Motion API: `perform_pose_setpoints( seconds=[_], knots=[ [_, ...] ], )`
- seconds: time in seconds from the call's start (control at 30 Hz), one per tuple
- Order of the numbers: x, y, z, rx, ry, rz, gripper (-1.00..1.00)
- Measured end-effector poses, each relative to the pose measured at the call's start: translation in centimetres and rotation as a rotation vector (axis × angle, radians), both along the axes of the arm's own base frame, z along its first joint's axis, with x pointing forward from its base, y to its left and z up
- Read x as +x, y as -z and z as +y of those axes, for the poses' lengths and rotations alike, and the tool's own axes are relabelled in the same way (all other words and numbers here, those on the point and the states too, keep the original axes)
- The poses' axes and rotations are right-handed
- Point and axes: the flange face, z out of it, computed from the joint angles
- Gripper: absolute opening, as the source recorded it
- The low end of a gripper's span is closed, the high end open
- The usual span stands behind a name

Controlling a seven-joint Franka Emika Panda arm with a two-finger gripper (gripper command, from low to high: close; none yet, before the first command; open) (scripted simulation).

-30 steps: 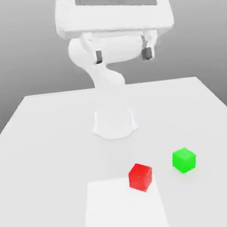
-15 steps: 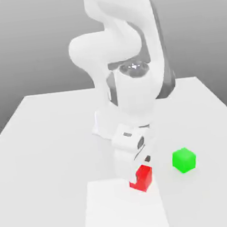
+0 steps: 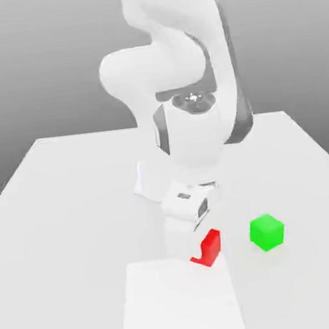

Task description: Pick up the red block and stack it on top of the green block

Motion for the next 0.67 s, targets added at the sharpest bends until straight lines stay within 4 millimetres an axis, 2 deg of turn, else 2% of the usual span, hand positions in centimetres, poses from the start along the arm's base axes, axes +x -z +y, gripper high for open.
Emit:
perform_pose_setpoints(
  seconds=[0.07,0.13,0.23,0.3,0.4,0.53,0.57,0.67],
  knots=[
    [-0.5,-1.3,1.9,0.003,-0.049,0.001,-1.0],
    [-1.6,-2.3,5.2,0.006,-0.143,0.002,-1.0],
    [-4.3,-3.7,10.5,0.006,-0.301,0.002,-1.0],
    [-6.2,-4.3,13.4,0.002,-0.396,0.001,-1.0],
    [-6.9,-2.6,14.5,-0.002,-0.432,0.0,-1.0],
    [-7.0,0.7,14.6,-0.002,-0.434,0.0,-1.0],
    [-7.1,1.4,14.6,-0.002,-0.436,0.0,1.0],
    [-7.0,1.4,14.4,-0.002,-0.431,0.0,1.0]
  ],
)
